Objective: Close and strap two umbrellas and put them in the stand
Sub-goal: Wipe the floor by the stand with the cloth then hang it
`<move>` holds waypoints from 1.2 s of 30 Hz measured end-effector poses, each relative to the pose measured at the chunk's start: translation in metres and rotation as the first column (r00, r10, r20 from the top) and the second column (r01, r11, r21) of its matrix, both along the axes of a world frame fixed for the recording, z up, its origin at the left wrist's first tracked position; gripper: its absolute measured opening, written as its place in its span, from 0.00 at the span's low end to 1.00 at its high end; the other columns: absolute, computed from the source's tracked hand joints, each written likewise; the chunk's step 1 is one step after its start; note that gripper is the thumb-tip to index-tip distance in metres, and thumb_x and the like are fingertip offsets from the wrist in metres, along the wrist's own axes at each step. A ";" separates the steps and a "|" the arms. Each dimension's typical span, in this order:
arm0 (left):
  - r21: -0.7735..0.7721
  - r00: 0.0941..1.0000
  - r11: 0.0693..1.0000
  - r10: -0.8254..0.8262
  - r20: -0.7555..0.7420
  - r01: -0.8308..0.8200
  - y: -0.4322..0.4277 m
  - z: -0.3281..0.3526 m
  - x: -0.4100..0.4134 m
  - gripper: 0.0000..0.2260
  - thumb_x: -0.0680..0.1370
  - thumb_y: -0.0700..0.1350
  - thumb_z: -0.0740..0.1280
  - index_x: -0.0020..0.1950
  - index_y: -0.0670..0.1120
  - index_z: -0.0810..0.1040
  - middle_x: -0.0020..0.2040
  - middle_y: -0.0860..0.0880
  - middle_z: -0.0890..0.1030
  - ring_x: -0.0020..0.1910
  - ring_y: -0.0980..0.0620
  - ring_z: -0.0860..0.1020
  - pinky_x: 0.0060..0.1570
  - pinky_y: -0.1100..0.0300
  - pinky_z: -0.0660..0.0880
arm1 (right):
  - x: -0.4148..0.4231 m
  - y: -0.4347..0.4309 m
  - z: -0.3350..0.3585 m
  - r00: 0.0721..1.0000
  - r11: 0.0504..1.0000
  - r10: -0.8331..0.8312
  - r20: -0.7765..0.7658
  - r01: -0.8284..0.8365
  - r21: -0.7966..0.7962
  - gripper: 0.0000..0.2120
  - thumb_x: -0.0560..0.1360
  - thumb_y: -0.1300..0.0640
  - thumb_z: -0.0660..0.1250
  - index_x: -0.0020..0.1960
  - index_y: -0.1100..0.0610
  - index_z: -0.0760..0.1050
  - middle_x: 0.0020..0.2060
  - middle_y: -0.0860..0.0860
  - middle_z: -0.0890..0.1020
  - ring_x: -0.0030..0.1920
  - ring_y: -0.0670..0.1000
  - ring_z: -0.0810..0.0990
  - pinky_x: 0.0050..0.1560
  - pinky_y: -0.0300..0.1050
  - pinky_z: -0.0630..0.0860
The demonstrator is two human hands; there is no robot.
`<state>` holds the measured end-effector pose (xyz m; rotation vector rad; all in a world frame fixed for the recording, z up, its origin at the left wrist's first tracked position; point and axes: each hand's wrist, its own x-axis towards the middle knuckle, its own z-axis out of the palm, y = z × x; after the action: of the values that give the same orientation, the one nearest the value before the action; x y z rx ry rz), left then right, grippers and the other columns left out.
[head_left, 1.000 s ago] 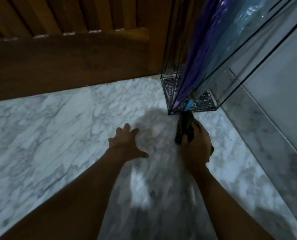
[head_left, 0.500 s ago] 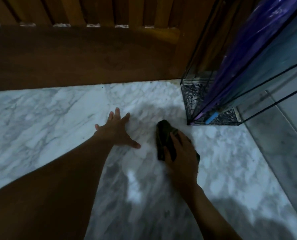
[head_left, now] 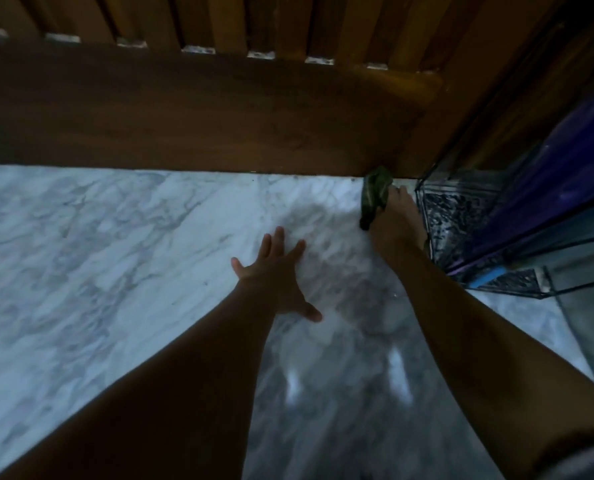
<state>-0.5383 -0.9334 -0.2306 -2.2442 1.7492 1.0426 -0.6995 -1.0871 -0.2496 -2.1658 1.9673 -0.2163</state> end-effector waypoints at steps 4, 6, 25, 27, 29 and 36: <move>0.008 1.000 1.000 0.010 -0.023 -0.010 -0.002 -0.001 0.001 0.60 0.58 0.66 0.77 0.78 0.60 0.40 0.77 0.51 0.30 0.77 0.48 0.33 0.68 0.25 0.44 | 0.016 0.012 -0.007 0.978 0.972 0.210 -0.017 -0.211 -0.104 0.26 0.81 0.54 0.60 0.77 0.59 0.62 0.76 0.58 0.66 0.74 0.61 0.64 0.74 0.56 0.61; 0.000 1.000 1.000 0.017 -0.025 -0.017 -0.001 -0.001 0.001 0.60 0.58 0.66 0.77 0.78 0.60 0.41 0.77 0.51 0.30 0.77 0.48 0.33 0.68 0.25 0.44 | 0.013 0.009 -0.009 0.895 0.892 0.444 -0.037 -0.445 -0.079 0.25 0.82 0.51 0.59 0.77 0.57 0.63 0.76 0.55 0.67 0.74 0.58 0.66 0.72 0.54 0.64; 0.067 0.999 0.997 0.037 -0.018 -0.036 -0.006 0.007 0.000 0.59 0.59 0.63 0.79 0.78 0.61 0.41 0.77 0.52 0.30 0.77 0.49 0.33 0.67 0.25 0.44 | -0.006 0.047 -0.016 0.865 0.872 0.490 0.111 -0.485 -0.074 0.24 0.80 0.53 0.60 0.76 0.53 0.65 0.73 0.53 0.70 0.72 0.55 0.68 0.71 0.54 0.68; 0.088 0.999 0.995 0.036 0.019 -0.038 -0.009 0.008 0.001 0.60 0.60 0.63 0.79 0.78 0.61 0.40 0.77 0.52 0.30 0.77 0.49 0.34 0.67 0.25 0.46 | -0.028 0.062 -0.017 0.937 0.946 0.323 0.131 -0.316 -0.070 0.24 0.79 0.52 0.59 0.74 0.54 0.67 0.73 0.54 0.70 0.71 0.57 0.69 0.68 0.54 0.69; 0.103 0.997 0.993 0.041 0.062 -0.048 -0.010 0.011 -0.004 0.60 0.60 0.63 0.79 0.78 0.60 0.40 0.78 0.51 0.30 0.78 0.48 0.34 0.67 0.25 0.48 | -0.043 0.089 -0.016 0.973 0.979 0.198 0.116 -0.190 -0.073 0.25 0.77 0.53 0.59 0.72 0.55 0.70 0.71 0.56 0.72 0.69 0.60 0.72 0.65 0.55 0.72; 0.075 0.982 0.997 0.003 0.190 -0.017 -0.009 0.029 -0.040 0.44 0.67 0.53 0.78 0.77 0.53 0.58 0.77 0.44 0.54 0.76 0.40 0.55 0.65 0.31 0.64 | -0.077 0.170 -0.001 0.936 0.942 0.315 0.159 -0.288 -0.172 0.24 0.76 0.48 0.55 0.66 0.57 0.77 0.62 0.56 0.81 0.61 0.57 0.80 0.61 0.52 0.76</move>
<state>-0.5787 -0.9422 -0.2014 -2.2256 1.5949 0.8494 -0.7770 -0.9167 -0.2503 -2.4059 1.5377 -0.5040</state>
